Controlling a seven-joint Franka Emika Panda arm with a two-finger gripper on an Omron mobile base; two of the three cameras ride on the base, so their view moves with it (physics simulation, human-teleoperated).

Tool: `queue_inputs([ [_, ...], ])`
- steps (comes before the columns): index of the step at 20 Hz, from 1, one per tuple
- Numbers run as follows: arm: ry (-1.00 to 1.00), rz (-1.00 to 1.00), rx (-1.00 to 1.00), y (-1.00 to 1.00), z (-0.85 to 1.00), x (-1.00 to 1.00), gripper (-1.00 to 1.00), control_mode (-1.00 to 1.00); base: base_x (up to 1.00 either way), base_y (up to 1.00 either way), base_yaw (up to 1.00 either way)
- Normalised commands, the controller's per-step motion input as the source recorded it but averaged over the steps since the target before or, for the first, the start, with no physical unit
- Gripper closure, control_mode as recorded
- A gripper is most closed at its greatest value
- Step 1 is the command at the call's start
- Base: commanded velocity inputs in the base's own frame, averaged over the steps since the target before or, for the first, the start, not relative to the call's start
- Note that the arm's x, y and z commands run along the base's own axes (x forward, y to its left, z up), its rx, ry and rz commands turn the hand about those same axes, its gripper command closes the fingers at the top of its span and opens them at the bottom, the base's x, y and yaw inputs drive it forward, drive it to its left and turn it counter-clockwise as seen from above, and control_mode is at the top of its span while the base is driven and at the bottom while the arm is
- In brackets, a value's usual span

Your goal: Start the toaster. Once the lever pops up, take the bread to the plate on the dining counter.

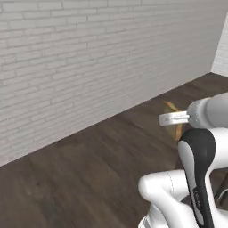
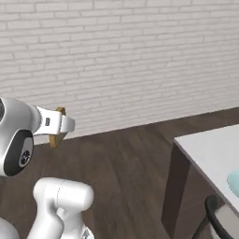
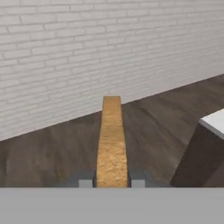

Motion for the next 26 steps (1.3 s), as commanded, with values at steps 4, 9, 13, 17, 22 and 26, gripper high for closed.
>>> queue_inputs([
  [4,0.00,0.00,0.00,0.00,0.00,0.00,1.00,1.00,0.23,-0.11,-0.78],
  [9,0.00,0.00,0.00,0.00,0.00,0.00,1.00,1.00,0.25,-0.11,-0.77],
  [13,0.00,0.00,0.00,0.00,0.00,0.00,1.00,1.00,0.36,-0.09,-0.74],
  [17,0.00,0.00,0.00,0.00,0.00,0.00,1.00,1.00,0.55,-0.04,-0.67],
  [22,0.00,0.00,0.00,0.00,0.00,0.00,1.00,1.00,0.64,-0.01,-0.58],
  [26,0.00,0.00,0.00,0.00,0.00,0.00,1.00,1.00,0.51,0.07,-0.38],
])
